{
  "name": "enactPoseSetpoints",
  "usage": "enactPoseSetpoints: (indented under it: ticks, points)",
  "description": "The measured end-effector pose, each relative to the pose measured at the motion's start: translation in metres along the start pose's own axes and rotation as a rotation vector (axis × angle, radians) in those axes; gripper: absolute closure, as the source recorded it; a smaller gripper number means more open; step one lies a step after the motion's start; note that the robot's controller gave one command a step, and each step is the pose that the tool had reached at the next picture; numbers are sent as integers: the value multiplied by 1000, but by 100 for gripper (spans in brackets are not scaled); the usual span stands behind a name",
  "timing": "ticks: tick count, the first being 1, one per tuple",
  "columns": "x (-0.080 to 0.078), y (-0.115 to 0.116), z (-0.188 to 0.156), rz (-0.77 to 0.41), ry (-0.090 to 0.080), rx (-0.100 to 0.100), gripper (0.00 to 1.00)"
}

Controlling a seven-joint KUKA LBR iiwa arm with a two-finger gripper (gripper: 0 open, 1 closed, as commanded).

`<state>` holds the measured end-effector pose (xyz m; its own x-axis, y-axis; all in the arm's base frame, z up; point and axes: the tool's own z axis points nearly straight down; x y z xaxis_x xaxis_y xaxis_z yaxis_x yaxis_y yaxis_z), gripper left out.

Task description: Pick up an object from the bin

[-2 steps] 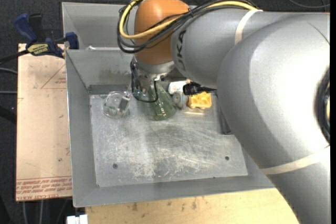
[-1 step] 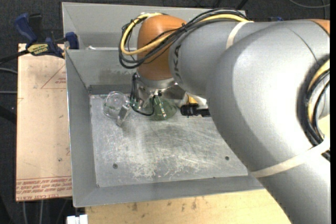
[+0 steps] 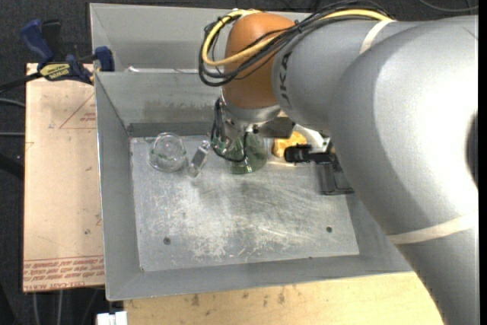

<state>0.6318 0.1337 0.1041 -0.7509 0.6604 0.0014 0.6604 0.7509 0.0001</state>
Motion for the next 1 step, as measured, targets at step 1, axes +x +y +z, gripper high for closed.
enactPoseSetpoints:
  ticks: [1]
  points:
    - [-21,6,-44,0,-2,-1,0]
